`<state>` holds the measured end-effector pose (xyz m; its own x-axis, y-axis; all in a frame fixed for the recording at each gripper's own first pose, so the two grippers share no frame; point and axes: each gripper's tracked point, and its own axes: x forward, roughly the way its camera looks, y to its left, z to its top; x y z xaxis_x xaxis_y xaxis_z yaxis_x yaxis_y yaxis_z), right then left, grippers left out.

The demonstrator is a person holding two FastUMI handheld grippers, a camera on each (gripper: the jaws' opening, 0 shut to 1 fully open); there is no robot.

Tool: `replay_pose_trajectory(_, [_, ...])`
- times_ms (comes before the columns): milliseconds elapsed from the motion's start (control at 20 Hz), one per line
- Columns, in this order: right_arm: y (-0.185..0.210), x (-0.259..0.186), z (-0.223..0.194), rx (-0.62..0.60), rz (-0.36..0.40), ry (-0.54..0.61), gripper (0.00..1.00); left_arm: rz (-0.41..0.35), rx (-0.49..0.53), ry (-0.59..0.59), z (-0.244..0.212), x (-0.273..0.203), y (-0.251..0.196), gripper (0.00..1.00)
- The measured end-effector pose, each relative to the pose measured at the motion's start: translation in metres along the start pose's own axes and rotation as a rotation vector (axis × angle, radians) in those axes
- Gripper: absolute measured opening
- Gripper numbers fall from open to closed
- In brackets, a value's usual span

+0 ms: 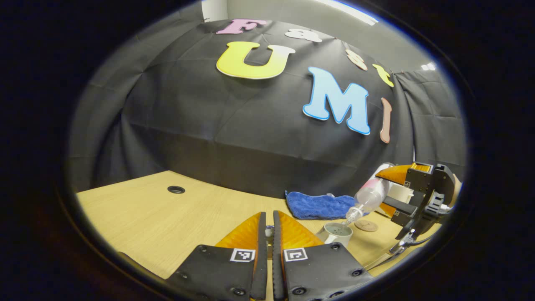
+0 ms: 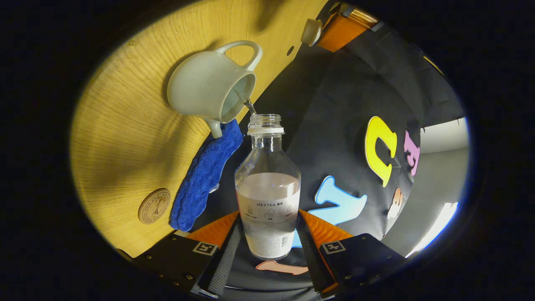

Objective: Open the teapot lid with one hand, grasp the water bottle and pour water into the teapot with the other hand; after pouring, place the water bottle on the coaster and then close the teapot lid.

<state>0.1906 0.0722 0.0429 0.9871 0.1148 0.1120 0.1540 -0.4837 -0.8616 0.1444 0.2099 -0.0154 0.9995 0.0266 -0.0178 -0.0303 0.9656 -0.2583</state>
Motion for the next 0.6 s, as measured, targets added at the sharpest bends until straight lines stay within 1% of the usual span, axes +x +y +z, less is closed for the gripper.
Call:
replay_pose_trajectory(150, [-0.0042,0.0003,0.0013,-0.021,-0.014,-0.007,0.75,0.000,-0.004,-0.002,0.0007,-0.0002,0.0009,0.14])
replay_pose_trajectory(200, [-0.0055,0.0008,0.0015,-0.026,-0.019,-0.009,0.72,0.000,-0.004,-0.002,-0.0003,-0.0005,0.0013,0.14])
replay_pose_trajectory(250, [-0.0059,0.0011,0.0018,-0.027,-0.020,-0.011,0.75,0.000,-0.005,-0.002,-0.0002,-0.0001,0.0008,0.14])
replay_pose_trajectory(500, [-0.0066,0.0011,-0.0015,-0.063,-0.035,-0.012,0.75,0.000,-0.006,-0.001,0.0001,-0.0003,0.0011,0.14])
replay_pose_trajectory(550, [-0.0062,0.0006,-0.0021,-0.071,-0.039,-0.012,0.75,0.000,-0.006,-0.002,0.0001,-0.0007,0.0013,0.11])
replay_pose_trajectory(600, [-0.0060,0.0009,-0.0030,-0.078,-0.041,-0.013,0.75,0.000,-0.007,-0.002,-0.0012,-0.0005,0.0013,0.14])
